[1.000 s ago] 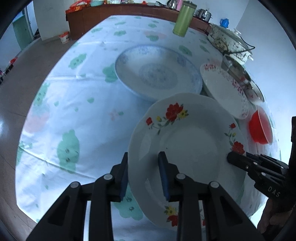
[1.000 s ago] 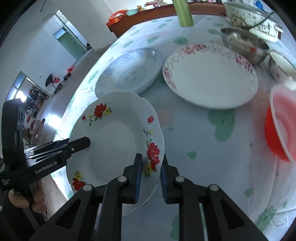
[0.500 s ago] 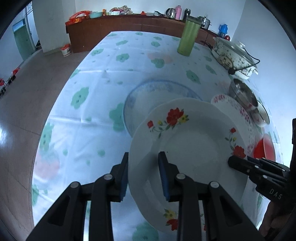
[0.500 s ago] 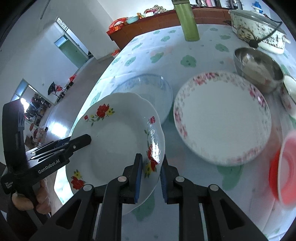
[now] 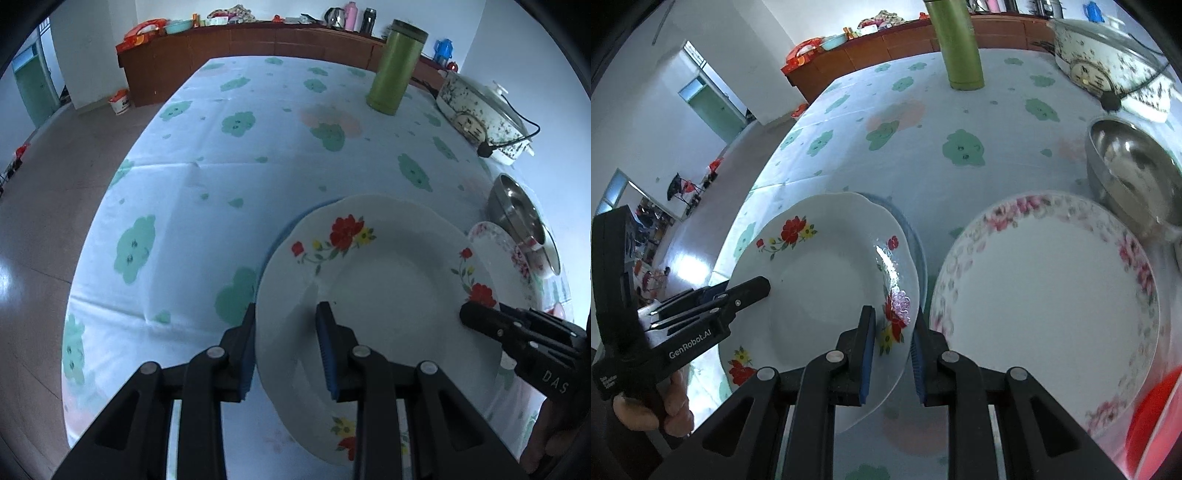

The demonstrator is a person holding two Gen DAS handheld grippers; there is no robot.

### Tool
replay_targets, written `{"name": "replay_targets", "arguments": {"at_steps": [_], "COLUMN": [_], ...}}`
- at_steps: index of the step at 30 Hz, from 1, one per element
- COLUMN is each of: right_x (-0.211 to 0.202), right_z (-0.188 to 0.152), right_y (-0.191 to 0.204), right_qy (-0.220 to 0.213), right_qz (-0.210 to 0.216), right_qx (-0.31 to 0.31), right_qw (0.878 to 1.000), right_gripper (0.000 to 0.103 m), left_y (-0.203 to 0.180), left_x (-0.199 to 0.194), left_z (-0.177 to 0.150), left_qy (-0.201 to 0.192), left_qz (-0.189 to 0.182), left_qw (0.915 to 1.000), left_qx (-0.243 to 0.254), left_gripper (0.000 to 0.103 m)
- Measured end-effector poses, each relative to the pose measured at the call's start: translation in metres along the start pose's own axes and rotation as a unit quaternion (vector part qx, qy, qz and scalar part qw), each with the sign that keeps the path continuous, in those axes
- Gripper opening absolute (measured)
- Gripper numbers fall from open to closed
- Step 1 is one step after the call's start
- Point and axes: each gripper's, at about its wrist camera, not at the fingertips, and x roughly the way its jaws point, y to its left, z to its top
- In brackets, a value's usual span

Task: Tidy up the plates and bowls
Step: 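Carry the red-flower plate over the blue-patterned plate and lower it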

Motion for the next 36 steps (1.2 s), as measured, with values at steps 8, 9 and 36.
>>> {"name": "replay_targets", "arguments": {"at_steps": [8, 9, 36], "right_x": [0.017, 0.019, 0.020], "right_z": [0.003, 0.003, 0.006], "right_y": [0.001, 0.001, 0.015], "right_qy": [0.013, 0.014, -0.026], "right_qz": [0.001, 0.004, -0.004], "right_qx": [0.003, 0.003, -0.018], "right_qw": [1.000, 1.000, 0.999], "right_gripper": [0.020, 0.020, 0.045], "left_y": [0.010, 0.011, 0.016], "left_x": [0.019, 0.020, 0.017], "left_z": [0.006, 0.005, 0.011], "left_qy": [0.021, 0.022, 0.000], "left_qz": [0.004, 0.002, 0.018], "left_qw": [0.9997, 0.9997, 0.9996], "left_qx": [-0.013, -0.014, -0.021], "left_gripper": [0.030, 0.030, 0.035]}}
